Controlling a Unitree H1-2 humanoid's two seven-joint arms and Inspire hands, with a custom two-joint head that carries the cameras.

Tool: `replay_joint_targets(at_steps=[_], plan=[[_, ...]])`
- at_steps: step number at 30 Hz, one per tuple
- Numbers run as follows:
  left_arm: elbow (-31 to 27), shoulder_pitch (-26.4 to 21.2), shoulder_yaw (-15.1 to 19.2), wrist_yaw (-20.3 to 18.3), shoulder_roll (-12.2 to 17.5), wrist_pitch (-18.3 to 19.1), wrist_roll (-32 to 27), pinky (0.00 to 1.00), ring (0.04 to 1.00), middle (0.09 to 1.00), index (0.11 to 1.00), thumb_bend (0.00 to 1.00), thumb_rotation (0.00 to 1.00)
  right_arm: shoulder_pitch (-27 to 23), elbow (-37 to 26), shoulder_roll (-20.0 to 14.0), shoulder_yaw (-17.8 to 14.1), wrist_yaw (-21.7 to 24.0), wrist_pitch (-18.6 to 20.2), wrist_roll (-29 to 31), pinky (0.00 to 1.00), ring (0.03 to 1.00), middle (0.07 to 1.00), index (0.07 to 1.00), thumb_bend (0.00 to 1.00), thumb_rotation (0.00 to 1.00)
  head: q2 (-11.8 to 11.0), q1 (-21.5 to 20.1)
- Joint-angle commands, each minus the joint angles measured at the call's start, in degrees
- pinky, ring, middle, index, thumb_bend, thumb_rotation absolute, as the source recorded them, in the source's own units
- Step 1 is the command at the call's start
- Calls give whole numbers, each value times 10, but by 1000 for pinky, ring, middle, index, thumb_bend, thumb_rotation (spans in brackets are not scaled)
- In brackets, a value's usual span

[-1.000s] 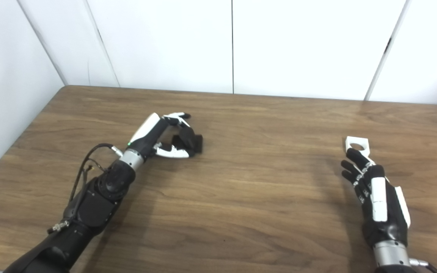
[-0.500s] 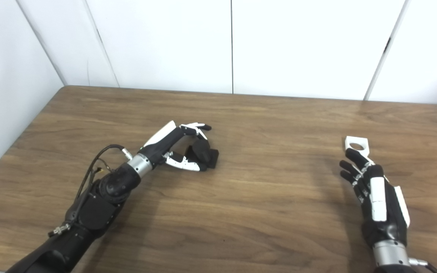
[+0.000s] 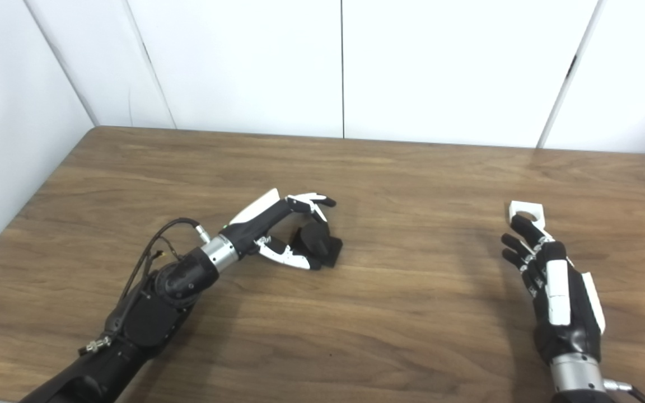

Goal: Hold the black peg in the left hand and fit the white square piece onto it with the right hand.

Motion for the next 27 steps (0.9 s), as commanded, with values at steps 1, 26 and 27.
replay_joint_targets(at_steps=[1,26,27], plan=[[-6,1,-12,-26,0,0,1,837,927,868,487,519,80,-14,-21,-2,1,0,-7,-4,819,833,875,809,697,938,0,0],[-41,21,-68,-61,-23,14,32,831,922,860,487,518,83,-11,-40,2,3,-1,-1,-6,847,849,879,798,707,933,19,-18],[-41,21,-69,-61,-23,14,33,833,922,859,487,518,84,-11,-40,2,3,-1,-1,-7,847,849,878,798,706,934,19,-18]])
